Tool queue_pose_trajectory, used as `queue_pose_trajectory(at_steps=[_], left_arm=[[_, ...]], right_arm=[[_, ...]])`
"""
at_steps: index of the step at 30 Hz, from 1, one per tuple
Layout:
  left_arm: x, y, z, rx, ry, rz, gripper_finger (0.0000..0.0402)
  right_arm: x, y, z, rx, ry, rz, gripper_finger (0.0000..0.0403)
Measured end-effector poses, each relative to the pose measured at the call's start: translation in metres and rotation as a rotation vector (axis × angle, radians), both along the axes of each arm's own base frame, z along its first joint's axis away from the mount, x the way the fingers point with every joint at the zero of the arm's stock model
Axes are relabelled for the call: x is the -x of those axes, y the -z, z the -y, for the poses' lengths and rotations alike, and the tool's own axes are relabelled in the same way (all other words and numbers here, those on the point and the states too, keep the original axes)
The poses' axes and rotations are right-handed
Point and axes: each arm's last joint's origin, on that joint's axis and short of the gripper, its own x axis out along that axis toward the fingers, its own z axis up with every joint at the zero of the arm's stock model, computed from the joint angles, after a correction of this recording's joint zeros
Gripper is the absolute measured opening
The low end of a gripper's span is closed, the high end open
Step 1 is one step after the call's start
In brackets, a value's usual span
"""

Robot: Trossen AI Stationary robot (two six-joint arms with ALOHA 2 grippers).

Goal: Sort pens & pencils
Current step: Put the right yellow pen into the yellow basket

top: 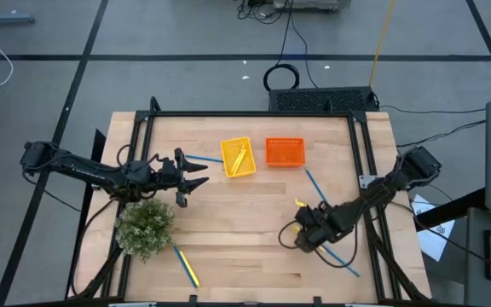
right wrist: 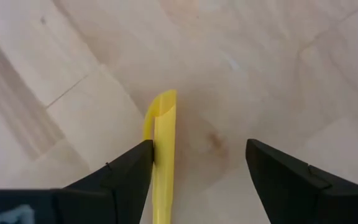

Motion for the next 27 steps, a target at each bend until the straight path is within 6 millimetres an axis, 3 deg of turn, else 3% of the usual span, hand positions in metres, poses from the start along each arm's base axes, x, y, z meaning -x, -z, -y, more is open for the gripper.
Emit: queue_pose_trajectory(at_steps=[6, 15, 21, 27], left_arm=[[0.000, 0.000, 0.000, 0.000, 0.000, -0.001, 0.0184], [0.000, 0.000, 0.000, 0.000, 0.000, -0.001, 0.0184], [0.000, 0.000, 0.000, 0.000, 0.000, -0.001, 0.0184], [0.000, 0.000, 0.000, 0.000, 0.000, -0.003, 0.0184]], right_arm=[[-0.002, 0.000, 0.008, 0.036, -0.063, -0.040, 0.0205], [0.002, 0.007, 0.019, 0.062, -0.080, -0.069, 0.0018], [0.001, 0.005, 0.021, 0.065, -0.112, -0.057, 0.0009], [0.003, -0.016, 0.025, 0.075, -0.122, 0.057, 0.0002]])
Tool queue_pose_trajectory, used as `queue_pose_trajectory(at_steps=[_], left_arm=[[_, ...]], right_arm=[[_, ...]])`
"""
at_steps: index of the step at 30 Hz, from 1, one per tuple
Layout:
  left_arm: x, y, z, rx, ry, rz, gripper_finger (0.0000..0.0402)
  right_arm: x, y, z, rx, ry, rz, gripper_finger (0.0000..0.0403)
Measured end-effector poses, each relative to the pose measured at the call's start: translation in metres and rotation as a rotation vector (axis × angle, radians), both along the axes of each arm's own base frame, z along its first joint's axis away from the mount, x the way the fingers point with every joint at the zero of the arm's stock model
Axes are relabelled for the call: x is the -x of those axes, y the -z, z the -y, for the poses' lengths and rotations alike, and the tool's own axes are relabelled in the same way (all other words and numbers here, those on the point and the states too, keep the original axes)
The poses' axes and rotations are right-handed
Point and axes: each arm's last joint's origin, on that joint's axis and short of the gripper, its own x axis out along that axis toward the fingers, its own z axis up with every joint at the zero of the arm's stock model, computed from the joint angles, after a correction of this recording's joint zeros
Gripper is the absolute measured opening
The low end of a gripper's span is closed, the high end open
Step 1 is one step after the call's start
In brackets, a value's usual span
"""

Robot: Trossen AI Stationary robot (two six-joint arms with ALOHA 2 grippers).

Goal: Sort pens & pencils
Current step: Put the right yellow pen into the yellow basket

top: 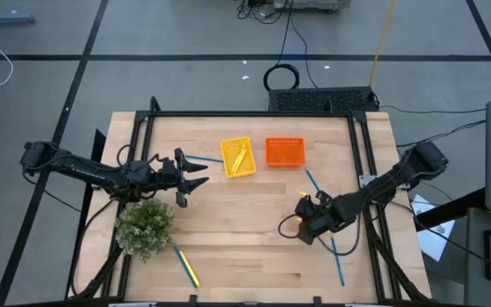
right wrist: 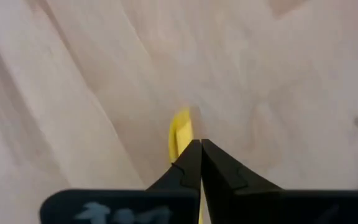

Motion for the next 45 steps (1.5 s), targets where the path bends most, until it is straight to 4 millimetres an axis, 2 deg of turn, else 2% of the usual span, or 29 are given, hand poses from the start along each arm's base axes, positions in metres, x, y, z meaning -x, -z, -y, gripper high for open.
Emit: queue_pose_trajectory(at_steps=[6, 9, 15, 18, 22, 25, 28, 36, 45], left_arm=[[0.000, 0.000, 0.000, 0.000, 0.000, -0.002, 0.0184], [0.000, 0.000, 0.000, 0.000, 0.000, -0.002, 0.0184], [0.000, 0.000, 0.000, 0.000, 0.000, -0.002, 0.0184], [0.000, 0.000, 0.000, 0.000, 0.000, -0.003, 0.0184], [0.000, 0.001, 0.000, -0.001, 0.000, -0.008, 0.0184], [0.000, 0.001, 0.000, -0.002, 0.000, -0.016, 0.0184], [0.000, 0.002, 0.000, -0.003, 0.000, -0.019, 0.0184], [0.000, 0.002, 0.000, -0.003, 0.000, -0.019, 0.0184], [0.000, 0.002, 0.000, -0.003, -0.001, -0.019, 0.0184]], right_arm=[[0.000, -0.020, 0.002, 0.022, -0.031, 0.135, 0.0001], [-0.001, -0.020, 0.001, 0.015, -0.048, 0.142, 0.0001], [-0.009, -0.019, -0.011, -0.141, -0.134, 0.170, 0.0005], [-0.012, -0.013, -0.017, -0.159, -0.166, 0.166, 0.0032], [-0.012, 0.001, -0.024, -0.120, -0.247, 0.101, 0.0090], [-0.011, 0.004, -0.027, -0.094, -0.305, 0.085, 0.0128], [-0.009, 0.004, -0.031, -0.078, -0.339, 0.088, 0.0147], [0.004, 0.007, -0.030, 0.102, -0.337, 0.038, 0.0140], [0.004, 0.010, -0.032, 0.085, -0.339, 0.070, 0.0137]])
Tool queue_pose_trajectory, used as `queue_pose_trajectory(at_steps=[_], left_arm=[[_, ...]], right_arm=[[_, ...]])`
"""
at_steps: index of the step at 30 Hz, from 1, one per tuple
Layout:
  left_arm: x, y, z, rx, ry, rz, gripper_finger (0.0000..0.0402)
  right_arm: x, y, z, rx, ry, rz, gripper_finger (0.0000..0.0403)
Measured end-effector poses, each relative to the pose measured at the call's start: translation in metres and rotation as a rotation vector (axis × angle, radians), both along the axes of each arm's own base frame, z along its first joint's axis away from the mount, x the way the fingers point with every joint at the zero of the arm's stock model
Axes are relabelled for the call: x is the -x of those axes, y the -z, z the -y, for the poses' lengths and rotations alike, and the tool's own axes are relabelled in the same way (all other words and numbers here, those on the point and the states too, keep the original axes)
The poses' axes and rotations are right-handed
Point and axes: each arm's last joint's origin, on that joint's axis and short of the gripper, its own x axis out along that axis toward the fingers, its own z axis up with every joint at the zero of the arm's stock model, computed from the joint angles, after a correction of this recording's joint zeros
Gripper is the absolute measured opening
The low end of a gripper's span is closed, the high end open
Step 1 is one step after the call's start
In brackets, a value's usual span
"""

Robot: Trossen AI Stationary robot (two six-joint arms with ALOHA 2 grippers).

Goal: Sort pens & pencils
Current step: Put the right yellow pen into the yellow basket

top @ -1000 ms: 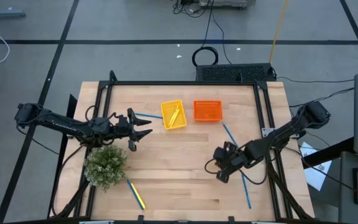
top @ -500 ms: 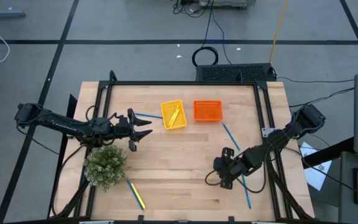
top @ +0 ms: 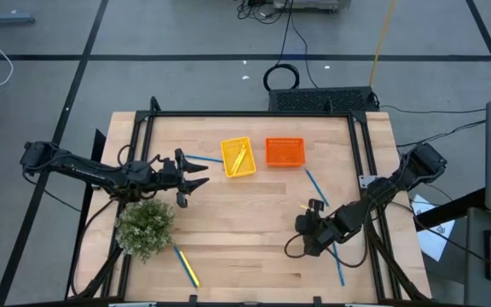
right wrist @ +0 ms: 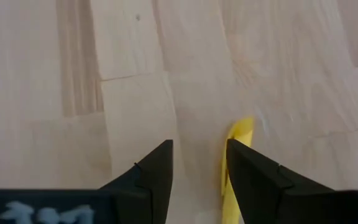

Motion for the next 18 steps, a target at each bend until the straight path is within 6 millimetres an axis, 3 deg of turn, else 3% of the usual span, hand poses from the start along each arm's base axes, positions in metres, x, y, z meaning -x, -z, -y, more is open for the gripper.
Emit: queue_pose_trajectory(at_steps=[6, 18], left_arm=[[0.000, 0.000, 0.000, 0.000, 0.000, 0.000, 0.0184], [0.000, 0.000, 0.000, 0.000, 0.000, -0.001, 0.0184]], right_arm=[[0.009, 0.019, 0.007, -0.009, 0.003, 0.011, 0.0137], [0.022, 0.034, 0.016, -0.001, 0.067, -0.013, 0.0136]])
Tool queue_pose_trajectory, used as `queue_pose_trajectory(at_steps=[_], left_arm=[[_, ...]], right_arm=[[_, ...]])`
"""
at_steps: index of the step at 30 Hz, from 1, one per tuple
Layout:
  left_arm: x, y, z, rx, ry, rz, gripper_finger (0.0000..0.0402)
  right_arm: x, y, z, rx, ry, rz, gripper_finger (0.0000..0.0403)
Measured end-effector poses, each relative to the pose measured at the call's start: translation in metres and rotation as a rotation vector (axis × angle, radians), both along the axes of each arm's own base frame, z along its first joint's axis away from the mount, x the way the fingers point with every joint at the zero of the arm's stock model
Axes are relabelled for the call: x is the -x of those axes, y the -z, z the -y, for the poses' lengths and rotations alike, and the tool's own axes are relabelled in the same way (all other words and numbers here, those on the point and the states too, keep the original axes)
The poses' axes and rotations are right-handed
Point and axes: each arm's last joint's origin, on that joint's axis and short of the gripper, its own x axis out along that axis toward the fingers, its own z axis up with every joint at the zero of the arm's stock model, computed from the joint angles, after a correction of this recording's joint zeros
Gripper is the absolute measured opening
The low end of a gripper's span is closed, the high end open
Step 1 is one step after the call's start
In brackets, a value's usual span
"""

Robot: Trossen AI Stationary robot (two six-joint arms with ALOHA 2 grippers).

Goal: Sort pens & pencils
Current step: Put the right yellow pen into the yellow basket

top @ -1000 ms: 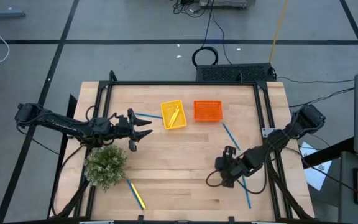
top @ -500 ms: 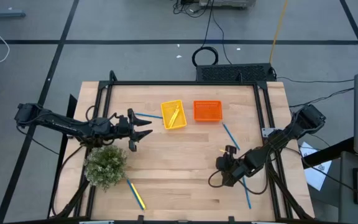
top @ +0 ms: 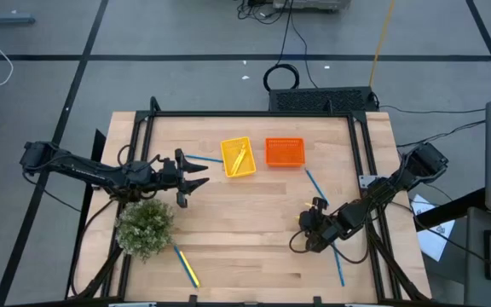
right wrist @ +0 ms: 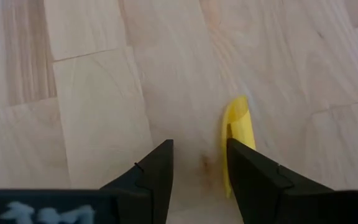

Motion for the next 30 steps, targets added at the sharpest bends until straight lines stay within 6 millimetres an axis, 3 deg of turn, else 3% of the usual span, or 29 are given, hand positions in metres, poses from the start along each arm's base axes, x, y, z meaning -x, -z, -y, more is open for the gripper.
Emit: queue_pose_trajectory(at_steps=[4, 10, 19, 30], left_arm=[[0.000, 0.000, 0.000, 0.000, 0.000, 0.000, 0.0184], [0.000, 0.001, 0.000, -0.001, 0.000, -0.007, 0.0184], [0.000, 0.001, 0.000, -0.001, 0.000, -0.007, 0.0184], [0.000, 0.001, 0.000, -0.001, 0.000, -0.006, 0.0184]], right_arm=[[0.004, 0.004, 0.002, -0.011, 0.002, -0.026, 0.0113], [0.008, 0.010, 0.005, -0.015, 0.005, -0.044, 0.0013], [0.008, 0.009, 0.005, -0.041, 0.047, -0.032, 0.0001], [-0.010, -0.026, 0.009, -0.061, -0.014, 0.210, 0.0001]])
